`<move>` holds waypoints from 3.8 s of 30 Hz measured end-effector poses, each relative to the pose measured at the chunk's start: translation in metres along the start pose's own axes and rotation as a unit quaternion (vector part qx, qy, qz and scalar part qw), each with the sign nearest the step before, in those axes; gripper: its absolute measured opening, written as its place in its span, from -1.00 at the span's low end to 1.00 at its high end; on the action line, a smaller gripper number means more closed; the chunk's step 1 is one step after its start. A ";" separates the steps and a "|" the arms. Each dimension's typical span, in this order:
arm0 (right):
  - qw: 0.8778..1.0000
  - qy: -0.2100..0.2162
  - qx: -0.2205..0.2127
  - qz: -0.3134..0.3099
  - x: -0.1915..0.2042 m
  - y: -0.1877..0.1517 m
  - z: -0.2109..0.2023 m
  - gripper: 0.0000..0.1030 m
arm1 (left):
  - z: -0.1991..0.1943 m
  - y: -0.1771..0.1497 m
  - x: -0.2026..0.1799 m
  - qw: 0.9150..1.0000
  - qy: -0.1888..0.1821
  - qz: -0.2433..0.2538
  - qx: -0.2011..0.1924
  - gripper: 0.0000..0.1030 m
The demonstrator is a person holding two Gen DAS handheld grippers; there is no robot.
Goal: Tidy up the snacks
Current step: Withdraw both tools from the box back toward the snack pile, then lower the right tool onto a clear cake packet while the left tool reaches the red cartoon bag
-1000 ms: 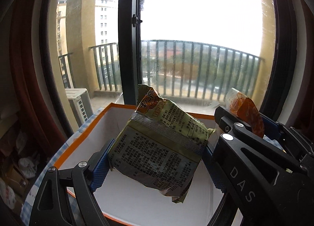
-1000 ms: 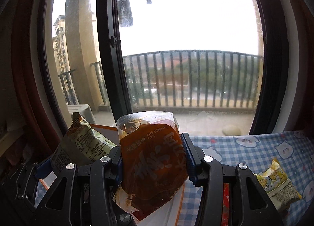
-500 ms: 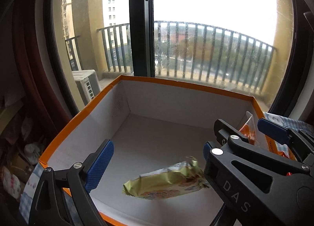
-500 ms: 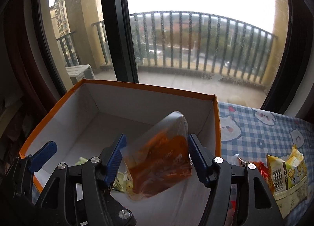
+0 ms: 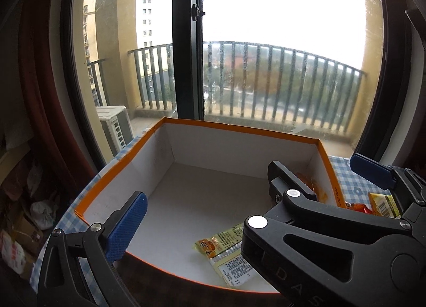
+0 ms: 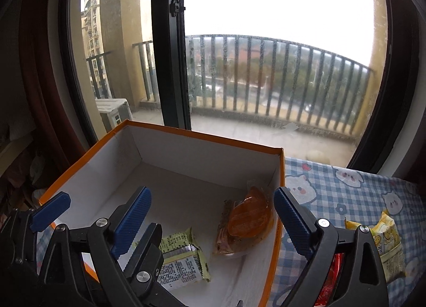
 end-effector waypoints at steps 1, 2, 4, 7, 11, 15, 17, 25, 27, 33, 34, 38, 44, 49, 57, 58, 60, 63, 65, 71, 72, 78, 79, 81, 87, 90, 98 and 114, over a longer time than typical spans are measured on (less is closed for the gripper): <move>1.000 0.001 -0.005 -0.001 0.000 0.000 -0.006 0.85 | -0.005 0.000 0.000 1.000 0.000 0.000 -0.004 0.99; 1.000 0.002 -0.009 -0.001 0.000 0.000 -0.011 0.85 | -0.010 -0.001 -0.001 1.000 0.000 0.000 -0.008 0.99; 1.000 0.004 -0.016 0.000 -0.003 0.000 -0.022 0.85 | -0.020 -0.003 -0.004 1.000 -0.001 0.001 -0.017 0.99; 1.000 0.003 -0.029 -0.001 -0.007 -0.001 -0.040 0.85 | -0.034 -0.004 -0.008 1.000 -0.003 0.001 -0.029 0.99; 0.999 0.000 -0.044 -0.001 -0.014 -0.003 -0.063 0.85 | -0.052 -0.006 -0.017 0.999 -0.007 0.002 -0.044 0.99; 0.998 -0.005 -0.058 0.000 -0.023 -0.008 -0.085 0.85 | -0.069 -0.010 -0.029 0.998 -0.013 0.006 -0.058 0.99; 0.998 -0.008 -0.065 0.001 -0.027 -0.010 -0.095 0.85 | -0.077 -0.011 -0.035 0.998 -0.016 0.008 -0.065 0.99; 0.995 -0.028 -0.091 0.008 -0.055 -0.025 -0.137 0.85 | -0.105 -0.022 -0.061 0.995 -0.041 0.019 -0.088 0.98; 0.995 -0.034 -0.096 0.011 -0.063 -0.030 -0.147 0.85 | -0.110 -0.025 -0.068 0.994 -0.047 0.023 -0.091 0.98; 0.993 -0.043 -0.105 0.018 -0.085 -0.045 -0.167 0.85 | -0.118 -0.034 -0.085 0.993 -0.067 0.032 -0.092 0.98; 0.993 -0.044 -0.107 0.019 -0.087 -0.048 -0.170 0.85 | -0.120 -0.035 -0.089 0.993 -0.070 0.034 -0.093 0.98; 0.992 -0.051 -0.113 0.022 -0.099 -0.058 -0.181 0.85 | -0.123 -0.040 -0.100 0.991 -0.079 0.039 -0.102 0.98; 0.990 -0.061 -0.128 0.028 -0.116 -0.077 -0.195 0.85 | -0.131 -0.055 -0.117 0.988 -0.096 0.050 -0.114 0.98; 0.988 -0.062 -0.137 0.034 -0.129 -0.095 -0.203 0.85 | -0.127 -0.070 -0.127 0.985 -0.120 0.050 -0.110 0.98; 0.987 -0.064 -0.139 0.057 -0.151 -0.125 -0.202 0.85 | -0.113 -0.099 -0.148 0.985 -0.142 0.052 -0.085 0.99; 0.987 -0.066 -0.137 0.058 -0.154 -0.130 -0.201 0.85 | -0.111 -0.103 -0.150 0.985 -0.144 0.052 -0.080 0.99; 0.987 -0.068 -0.131 0.062 -0.160 -0.138 -0.198 0.85 | -0.107 -0.110 -0.154 0.986 -0.144 0.054 -0.070 0.99; 0.988 -0.069 -0.119 0.072 -0.167 -0.150 -0.189 0.85 | -0.102 -0.121 -0.160 0.986 -0.139 0.061 -0.061 0.99; 0.988 -0.066 -0.112 0.081 -0.171 -0.157 -0.184 0.85 | -0.098 -0.125 -0.164 0.986 -0.137 0.069 -0.058 0.99; 0.988 -0.070 -0.094 0.103 -0.184 -0.175 -0.169 0.85 | -0.085 -0.141 -0.177 0.986 -0.136 0.095 -0.029 0.99; 0.988 -0.073 -0.088 0.106 -0.187 -0.177 -0.165 0.85 | -0.082 -0.143 -0.178 0.986 -0.132 0.100 -0.024 0.99; 0.987 -0.079 -0.061 0.123 -0.198 -0.190 -0.147 0.85 | -0.062 -0.150 -0.187 0.984 -0.130 0.122 0.010 0.99; 0.987 -0.082 -0.056 0.124 -0.200 -0.191 -0.145 0.85 | -0.059 -0.151 -0.188 0.984 -0.127 0.125 0.015 0.99; 0.987 -0.083 -0.047 0.128 -0.203 -0.194 -0.139 0.85 | -0.050 -0.151 -0.190 0.984 -0.119 0.131 0.026 0.99; 0.987 -0.075 -0.012 0.145 -0.209 -0.200 -0.119 0.84 | -0.035 -0.151 -0.193 0.983 -0.102 0.148 0.040 0.99; 0.986 -0.075 0.003 0.152 -0.212 -0.204 -0.110 0.80 | -0.027 -0.152 -0.194 0.982 -0.100 0.151 0.053 0.98; 0.985 -0.076 0.035 0.154 -0.213 -0.208 -0.088 0.63 | -0.003 -0.159 -0.192 0.980 -0.097 0.147 0.096 0.86; 0.984 -0.062 0.104 0.133 -0.193 -0.212 -0.044 -0.08 | 0.008 -0.166 -0.183 0.975 -0.111 0.145 0.125 0.69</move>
Point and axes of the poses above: each gripper's, at about its wrist camera, not at the fingertips, and z roughly the way its jaws point, x to its left, y to its top, the point moved 8 cm from there along z, roughly the way its jaws point, and after that the axes turned 2 degrees about y, right-handed, at the moved point
